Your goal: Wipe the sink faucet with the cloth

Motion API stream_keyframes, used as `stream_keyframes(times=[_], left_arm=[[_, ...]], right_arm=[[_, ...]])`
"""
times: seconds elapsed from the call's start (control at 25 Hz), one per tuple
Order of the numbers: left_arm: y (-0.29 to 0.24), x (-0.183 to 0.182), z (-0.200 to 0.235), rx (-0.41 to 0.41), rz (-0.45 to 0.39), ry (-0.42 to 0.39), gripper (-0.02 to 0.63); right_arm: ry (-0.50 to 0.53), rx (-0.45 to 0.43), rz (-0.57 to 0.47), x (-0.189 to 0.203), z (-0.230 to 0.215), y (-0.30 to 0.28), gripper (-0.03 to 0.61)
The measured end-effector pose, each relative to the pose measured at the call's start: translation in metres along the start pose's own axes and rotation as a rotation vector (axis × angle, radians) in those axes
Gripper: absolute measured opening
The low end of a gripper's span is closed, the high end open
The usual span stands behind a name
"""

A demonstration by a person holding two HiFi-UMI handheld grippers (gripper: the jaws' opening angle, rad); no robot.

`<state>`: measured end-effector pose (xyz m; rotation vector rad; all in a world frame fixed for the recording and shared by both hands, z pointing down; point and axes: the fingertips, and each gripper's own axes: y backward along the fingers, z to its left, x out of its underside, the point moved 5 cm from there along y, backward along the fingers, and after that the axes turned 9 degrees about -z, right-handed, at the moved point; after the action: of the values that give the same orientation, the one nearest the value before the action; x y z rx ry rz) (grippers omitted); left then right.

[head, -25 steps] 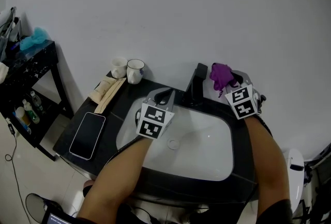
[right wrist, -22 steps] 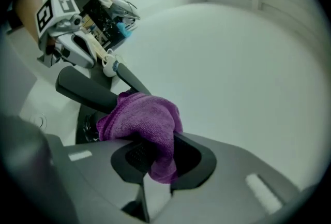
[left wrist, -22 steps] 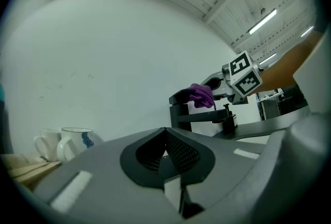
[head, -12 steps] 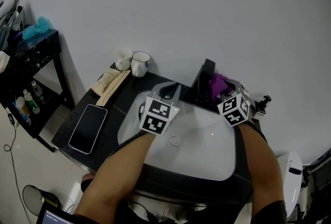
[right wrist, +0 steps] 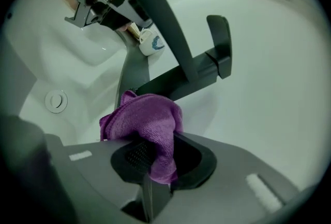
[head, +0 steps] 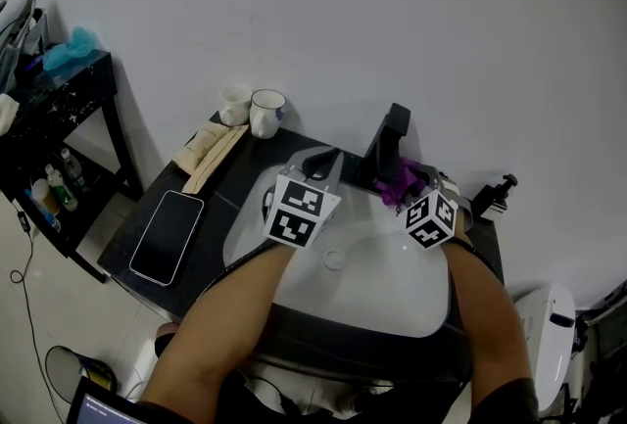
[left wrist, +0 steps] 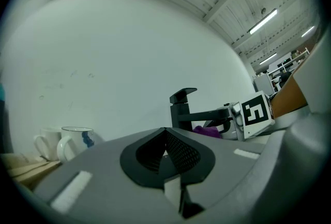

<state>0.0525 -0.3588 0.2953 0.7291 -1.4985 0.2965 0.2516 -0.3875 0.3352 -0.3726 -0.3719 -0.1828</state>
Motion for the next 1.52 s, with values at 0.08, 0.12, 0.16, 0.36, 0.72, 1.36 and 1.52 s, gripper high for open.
stream_keyframes(times=[0.08, 0.12, 0.16, 0.36, 0.72, 1.36, 1.52], left_arm=[[-0.001, 0.000, -0.001, 0.001, 0.000, 0.000, 0.018], [-0.001, 0.000, -0.001, 0.003, 0.000, -0.001, 0.017], [-0.001, 0.000, -0.001, 0.003, 0.002, -0.002, 0.018], [0.000, 0.002, 0.002, -0.010, 0.010, -0.001, 0.018], [0.004, 0.000, 0.007, -0.041, 0.027, -0.009, 0.018], [0.047, -0.027, 0.028, -0.167, -0.060, 0.116, 0.018], [0.049, -0.032, 0.035, -0.194, -0.083, 0.086, 0.018]], right_arm=[[0.000, -0.024, 0.012, 0.004, 0.007, -0.001, 0.074], [-0.001, -0.033, 0.016, 0.005, 0.011, -0.001, 0.074], [-0.005, -0.040, 0.017, 0.005, 0.015, -0.001, 0.074], [-0.044, -0.025, -0.007, 0.001, 0.017, 0.004, 0.075], [-0.419, 0.051, -0.149, -0.006, -0.003, 0.073, 0.075], [-1.307, 0.040, -0.381, -0.080, 0.056, 0.100, 0.075], [-1.451, 0.049, -0.386, -0.099, 0.069, 0.083, 0.075]])
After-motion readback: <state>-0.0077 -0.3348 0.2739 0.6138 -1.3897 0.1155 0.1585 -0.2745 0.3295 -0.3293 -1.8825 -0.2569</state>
